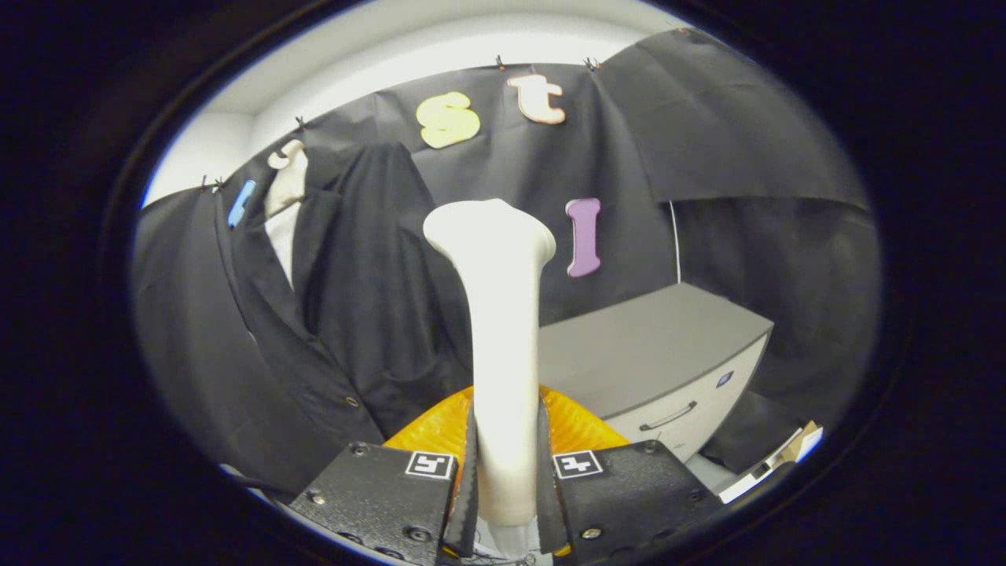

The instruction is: Iron the clothes twice with a garment steamer, once on the left side and once on the right side.

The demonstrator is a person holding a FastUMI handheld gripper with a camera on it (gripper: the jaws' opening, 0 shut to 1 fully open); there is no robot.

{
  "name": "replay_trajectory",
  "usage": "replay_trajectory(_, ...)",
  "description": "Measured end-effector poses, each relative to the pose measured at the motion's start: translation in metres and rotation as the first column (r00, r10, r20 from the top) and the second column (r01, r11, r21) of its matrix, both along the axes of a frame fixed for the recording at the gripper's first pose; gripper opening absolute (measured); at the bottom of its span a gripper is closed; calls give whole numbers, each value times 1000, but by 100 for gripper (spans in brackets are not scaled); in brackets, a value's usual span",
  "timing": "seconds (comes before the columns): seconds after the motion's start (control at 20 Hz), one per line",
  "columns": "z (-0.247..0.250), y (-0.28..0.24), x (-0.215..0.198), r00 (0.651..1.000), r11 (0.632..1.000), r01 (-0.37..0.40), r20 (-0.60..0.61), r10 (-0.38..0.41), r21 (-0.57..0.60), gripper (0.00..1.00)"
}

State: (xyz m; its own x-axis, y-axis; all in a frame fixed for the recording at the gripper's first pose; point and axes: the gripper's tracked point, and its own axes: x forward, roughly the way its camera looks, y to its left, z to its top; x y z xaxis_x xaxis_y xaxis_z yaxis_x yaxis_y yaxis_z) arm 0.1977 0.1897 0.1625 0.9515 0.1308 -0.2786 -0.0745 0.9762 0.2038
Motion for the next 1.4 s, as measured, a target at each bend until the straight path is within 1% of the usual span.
replay_trajectory(0.15, 44, 29, 0, 988, 1000, -17, 152, 18, -9, 33)
replay_trajectory(0.3, 79, 58, 8, 962, 999, -33, 272, 39, -25, 33)
replay_trajectory(0.4, 95, 78, 16, 943, 998, -53, 329, 56, -18, 33)
replay_trajectory(0.6, 118, 115, 35, 912, 996, -81, 400, 91, -41, 33)
replay_trajectory(0.8, 142, 137, 62, 877, 997, -34, 477, 66, -76, 33)
replay_trajectory(1.0, 158, 163, 75, 842, 993, -19, 534, 79, -117, 33)
replay_trajectory(1.05, 157, 168, 77, 839, 991, -16, 538, 84, -131, 33)
replay_trajectory(1.2, 137, 179, 90, 860, 988, 0, 505, 78, -153, 33)
replay_trajectory(1.3, 120, 186, 95, 878, 988, -18, 471, 88, -152, 33)
replay_trajectory(1.4, 111, 186, 97, 884, 988, -20, 460, 89, -155, 33)
